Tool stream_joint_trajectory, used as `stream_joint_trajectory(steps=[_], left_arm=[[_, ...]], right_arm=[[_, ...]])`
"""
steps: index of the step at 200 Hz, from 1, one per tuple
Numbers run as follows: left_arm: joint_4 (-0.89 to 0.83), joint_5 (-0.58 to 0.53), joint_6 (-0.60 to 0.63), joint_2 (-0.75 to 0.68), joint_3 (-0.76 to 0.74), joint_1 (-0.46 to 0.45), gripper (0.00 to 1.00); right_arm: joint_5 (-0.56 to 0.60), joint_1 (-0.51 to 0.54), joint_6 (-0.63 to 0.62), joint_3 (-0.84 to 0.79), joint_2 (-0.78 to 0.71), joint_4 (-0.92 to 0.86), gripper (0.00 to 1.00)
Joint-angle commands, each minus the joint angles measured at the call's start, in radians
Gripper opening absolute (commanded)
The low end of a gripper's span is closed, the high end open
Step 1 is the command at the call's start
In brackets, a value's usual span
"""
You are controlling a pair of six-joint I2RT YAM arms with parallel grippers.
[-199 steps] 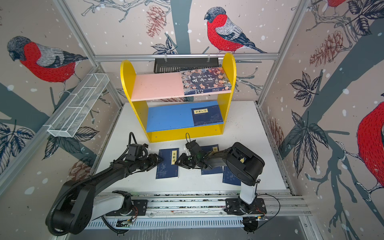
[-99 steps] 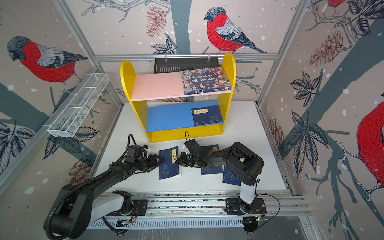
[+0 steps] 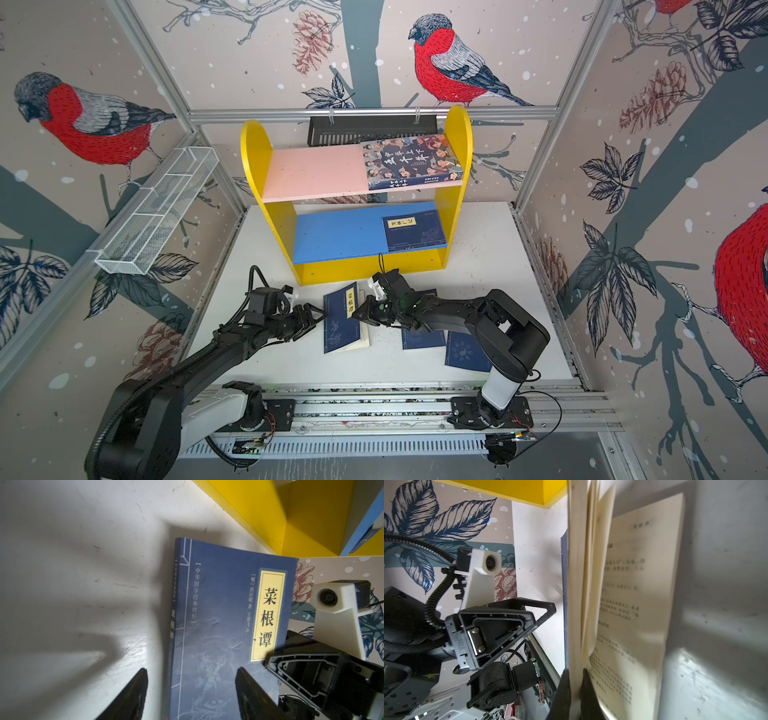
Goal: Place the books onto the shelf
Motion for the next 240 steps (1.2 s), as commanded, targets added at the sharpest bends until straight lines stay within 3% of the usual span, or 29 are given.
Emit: stream_joint_trajectory(steps=[1, 83, 119, 136, 157, 163, 180, 201, 240], left_arm=[[0.026, 0.090, 0.018, -0.002, 0.013, 0.003, 0.69], [0.347, 0.353, -0.230, -0.028, -0.053, 0.003, 0.69], [0.422, 0.406, -0.282, -0.034, -0.058, 0.003, 0.67], [0.442, 0.413, -0.298, -0.042, -0.056, 0.004, 0.60], [0.455, 0.418, -0.320, -0.054, -0.050, 0.005, 0.40], [0.451, 0.416, -0.323, -0.057, -0.046, 0.005, 0.34], [0.333, 0.369, -0.257, -0.064, -0.012, 0.005, 0.16], [0.261, 0.327, -0.188, -0.078, 0.021, 0.008, 0.03], [0.236, 0.324, -0.197, -0.086, 0.062, 0.008, 0.01]], right_arm=[[-0.053, -0.008, -0.032, 0.008, -0.035, -0.011, 0.01], [-0.181, -0.045, -0.045, 0.016, -0.113, 0.007, 0.01], [-0.228, -0.066, -0.042, 0.013, -0.126, 0.025, 0.01], [-0.237, -0.072, -0.047, 0.012, -0.124, 0.022, 0.02], [-0.237, -0.078, -0.060, 0.015, -0.115, 0.002, 0.03], [-0.236, -0.080, -0.060, 0.015, -0.112, -0.001, 0.05], [-0.208, -0.089, -0.073, 0.025, -0.102, -0.038, 0.27], [-0.151, -0.104, -0.085, 0.028, -0.098, -0.083, 0.45], [-0.013, -0.134, -0.062, -0.004, -0.170, -0.121, 0.55]])
